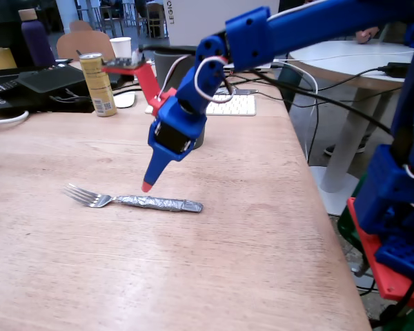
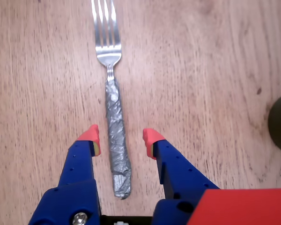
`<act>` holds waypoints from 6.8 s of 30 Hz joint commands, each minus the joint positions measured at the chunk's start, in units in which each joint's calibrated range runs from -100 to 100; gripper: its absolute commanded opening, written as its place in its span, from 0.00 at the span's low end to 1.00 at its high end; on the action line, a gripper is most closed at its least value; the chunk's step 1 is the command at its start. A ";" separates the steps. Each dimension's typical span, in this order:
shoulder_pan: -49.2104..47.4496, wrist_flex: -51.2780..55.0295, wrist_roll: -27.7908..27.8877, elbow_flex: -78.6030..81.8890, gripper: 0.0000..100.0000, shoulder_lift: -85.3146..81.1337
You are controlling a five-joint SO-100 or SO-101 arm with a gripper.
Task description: Grab the fork and place it in gray glass
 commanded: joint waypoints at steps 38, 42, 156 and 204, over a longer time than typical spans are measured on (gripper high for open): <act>-1.42 30.33 -0.49 -45.41 0.24 30.43; -1.42 32.30 -0.49 -44.56 0.24 30.52; 27.34 -17.79 4.00 -22.38 0.00 -7.39; 29.37 -24.76 4.10 -0.20 0.21 -19.65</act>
